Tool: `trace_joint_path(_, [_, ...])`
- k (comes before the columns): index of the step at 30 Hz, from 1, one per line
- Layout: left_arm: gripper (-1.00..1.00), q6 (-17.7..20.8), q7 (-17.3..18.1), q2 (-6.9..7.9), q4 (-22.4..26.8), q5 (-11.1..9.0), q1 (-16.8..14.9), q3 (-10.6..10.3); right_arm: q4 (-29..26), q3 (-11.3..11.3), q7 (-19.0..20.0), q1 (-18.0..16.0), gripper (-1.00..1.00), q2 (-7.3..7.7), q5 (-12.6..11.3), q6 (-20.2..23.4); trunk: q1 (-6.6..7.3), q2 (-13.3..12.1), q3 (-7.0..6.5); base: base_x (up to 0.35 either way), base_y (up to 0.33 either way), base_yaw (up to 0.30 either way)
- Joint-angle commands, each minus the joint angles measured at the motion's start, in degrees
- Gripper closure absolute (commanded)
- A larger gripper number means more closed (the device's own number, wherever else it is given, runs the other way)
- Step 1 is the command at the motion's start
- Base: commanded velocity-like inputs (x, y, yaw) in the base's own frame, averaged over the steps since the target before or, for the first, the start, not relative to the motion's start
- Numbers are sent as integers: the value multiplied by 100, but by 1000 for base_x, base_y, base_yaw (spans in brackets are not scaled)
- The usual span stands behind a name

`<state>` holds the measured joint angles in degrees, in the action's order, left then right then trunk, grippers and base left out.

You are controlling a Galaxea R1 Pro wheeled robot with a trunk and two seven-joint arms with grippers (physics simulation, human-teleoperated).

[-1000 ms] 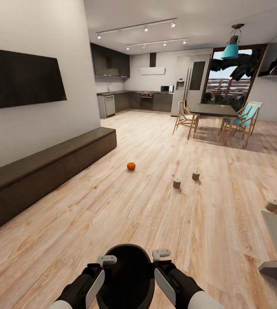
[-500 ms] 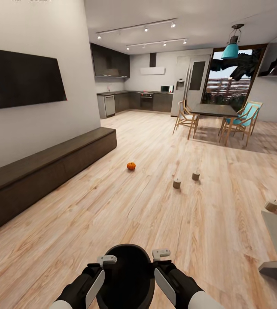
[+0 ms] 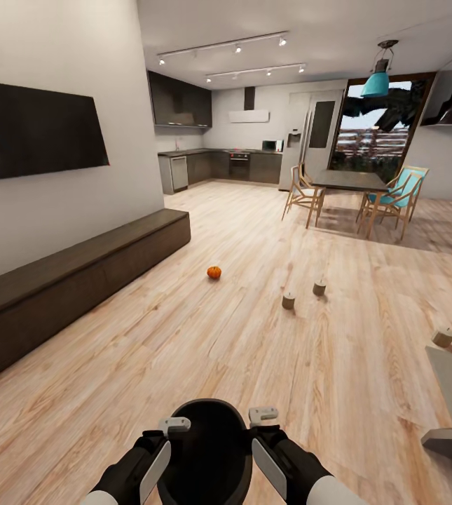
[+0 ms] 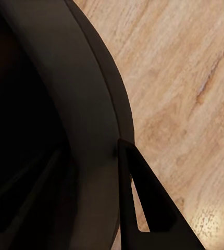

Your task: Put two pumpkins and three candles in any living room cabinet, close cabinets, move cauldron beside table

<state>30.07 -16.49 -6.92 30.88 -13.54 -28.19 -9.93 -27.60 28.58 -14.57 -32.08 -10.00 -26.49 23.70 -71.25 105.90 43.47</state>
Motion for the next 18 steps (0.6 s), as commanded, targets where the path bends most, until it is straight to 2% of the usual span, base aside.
trace_joint_path(1, [100, 31, -65, 6, 6, -35, -2, -44, -9, 16, -59, -6, 100, 0, 56, 29, 1, 3, 5, 0, 0, 0])
trace_joint_path(18, [100, 34, -65, 10, 6, -35, -2, -44, -9, 16, -56, -8, 100, 0, 56, 23, 1, 3, 5, -8, 0, 0])
